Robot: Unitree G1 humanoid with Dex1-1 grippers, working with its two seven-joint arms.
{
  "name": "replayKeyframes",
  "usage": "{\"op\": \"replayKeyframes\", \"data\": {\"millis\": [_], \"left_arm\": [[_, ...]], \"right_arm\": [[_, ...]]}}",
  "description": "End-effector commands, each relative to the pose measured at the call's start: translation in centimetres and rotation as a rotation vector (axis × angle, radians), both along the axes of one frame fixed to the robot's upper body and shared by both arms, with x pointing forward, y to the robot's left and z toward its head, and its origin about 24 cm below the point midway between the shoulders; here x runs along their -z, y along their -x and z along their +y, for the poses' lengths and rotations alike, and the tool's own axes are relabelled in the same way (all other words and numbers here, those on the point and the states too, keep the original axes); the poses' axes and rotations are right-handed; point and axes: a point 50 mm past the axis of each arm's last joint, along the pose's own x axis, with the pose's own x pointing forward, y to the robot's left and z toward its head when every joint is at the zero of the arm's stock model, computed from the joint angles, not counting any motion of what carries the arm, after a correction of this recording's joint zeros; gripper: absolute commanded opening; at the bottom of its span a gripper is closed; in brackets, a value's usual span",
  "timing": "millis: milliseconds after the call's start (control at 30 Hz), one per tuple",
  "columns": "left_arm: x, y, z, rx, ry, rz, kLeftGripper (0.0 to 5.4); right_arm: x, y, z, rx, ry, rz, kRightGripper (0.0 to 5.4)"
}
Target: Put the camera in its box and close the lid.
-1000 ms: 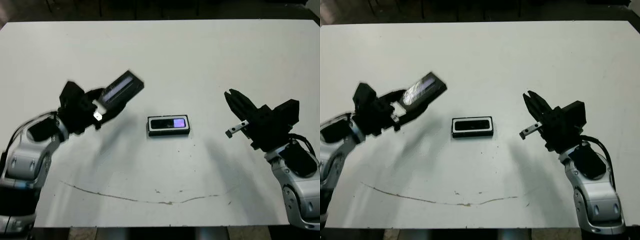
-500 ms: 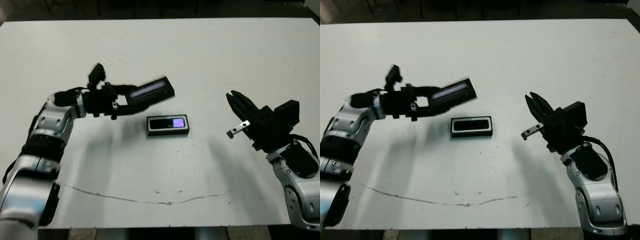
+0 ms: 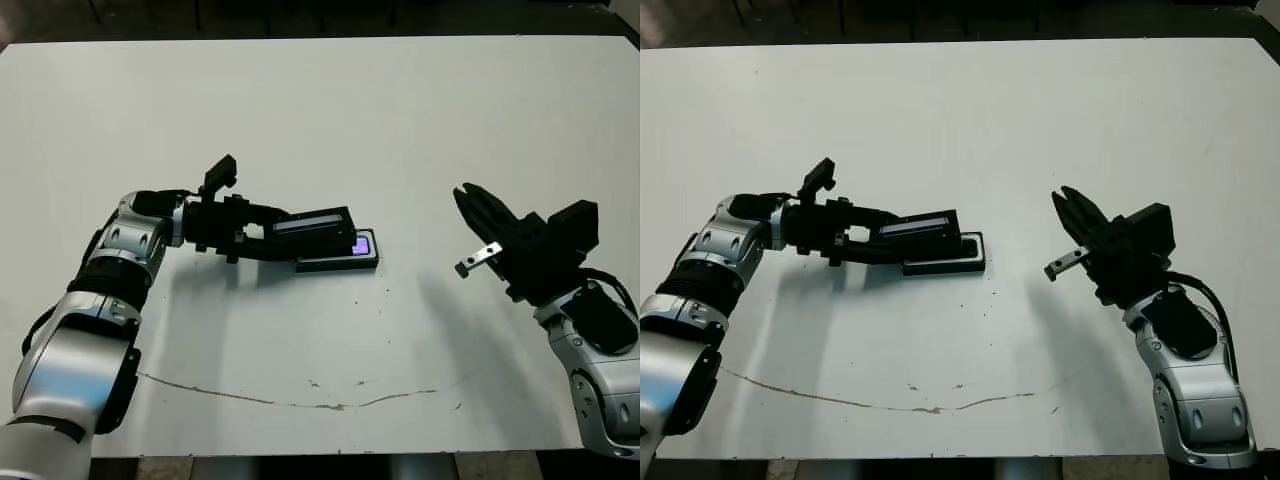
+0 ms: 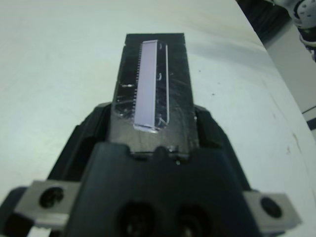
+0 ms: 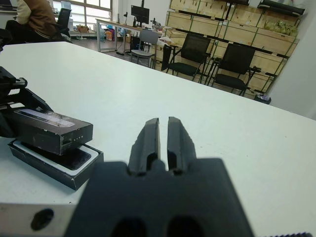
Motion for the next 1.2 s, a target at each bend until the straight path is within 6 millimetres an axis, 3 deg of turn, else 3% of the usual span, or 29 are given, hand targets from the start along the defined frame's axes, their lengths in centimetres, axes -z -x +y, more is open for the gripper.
{"op": "replayKeyframes", "data": {"millis": [33,1200], "left_arm": [[0.9,0.4,0.3,0.008,-0.015,0.057,2.81],[5.1,2.6,-2.1,0.106,-0.147,0.120,2.81]], "right_arm": [[0.5,0.0,-0.3,0.009,0.008,0.030,0.00],[0.4,0.1,-0.2,0.015,0.014,0.039,0.00]]}}
